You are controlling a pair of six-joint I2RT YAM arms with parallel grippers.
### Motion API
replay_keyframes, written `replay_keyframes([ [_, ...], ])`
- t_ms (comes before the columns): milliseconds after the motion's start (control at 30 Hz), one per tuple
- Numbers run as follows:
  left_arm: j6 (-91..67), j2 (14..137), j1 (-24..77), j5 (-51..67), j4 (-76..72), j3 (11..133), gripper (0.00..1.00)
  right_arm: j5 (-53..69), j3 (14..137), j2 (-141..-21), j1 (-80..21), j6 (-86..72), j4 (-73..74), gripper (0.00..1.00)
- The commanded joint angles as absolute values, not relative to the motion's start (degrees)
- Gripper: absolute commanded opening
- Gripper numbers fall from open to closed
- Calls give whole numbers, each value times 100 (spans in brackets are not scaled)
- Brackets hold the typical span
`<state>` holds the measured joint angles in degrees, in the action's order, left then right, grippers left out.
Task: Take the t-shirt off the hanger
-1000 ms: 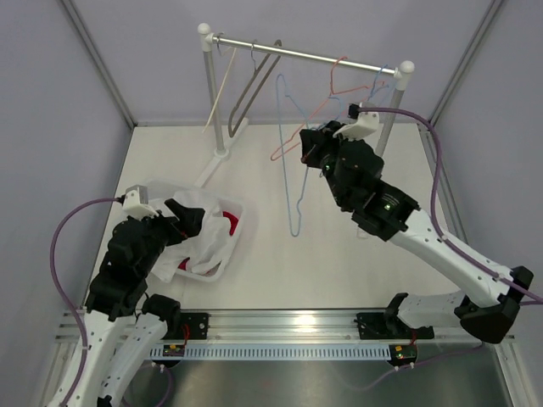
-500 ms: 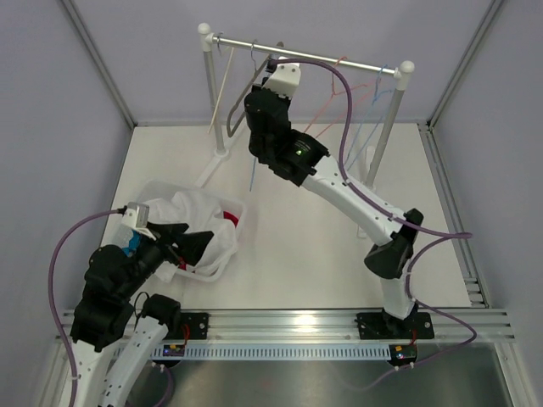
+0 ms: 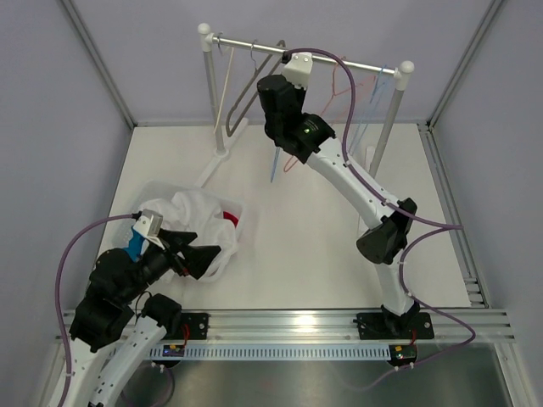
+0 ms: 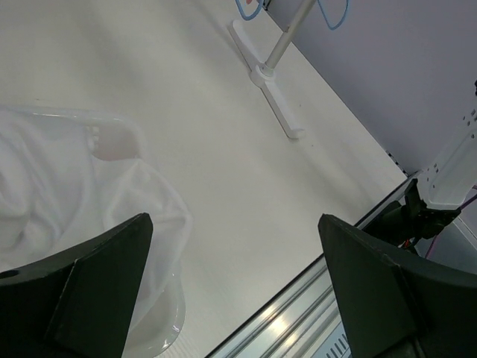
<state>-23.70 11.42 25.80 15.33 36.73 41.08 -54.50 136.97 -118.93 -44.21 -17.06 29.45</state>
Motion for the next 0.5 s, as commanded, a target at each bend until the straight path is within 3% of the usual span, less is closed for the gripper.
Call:
replay_keyframes([
  [0,-2241,1099,2681,1520,3490,4034,99,-5747,13997,-11950,-4509,-1355,2628,0],
  [133,-2241,1107,2707,1529,3454,3982,99,-6090,15160,-12593,-4456,-573,2690,0],
  [300,-2232,1186,2707,1617,3401,3903,99,-6048,14566,-12183,-4307,-158,1873,0],
  [467,-2232,1248,2716,1643,3393,3894,99,-5688,14581,-12146,-4043,-307,2021,0],
])
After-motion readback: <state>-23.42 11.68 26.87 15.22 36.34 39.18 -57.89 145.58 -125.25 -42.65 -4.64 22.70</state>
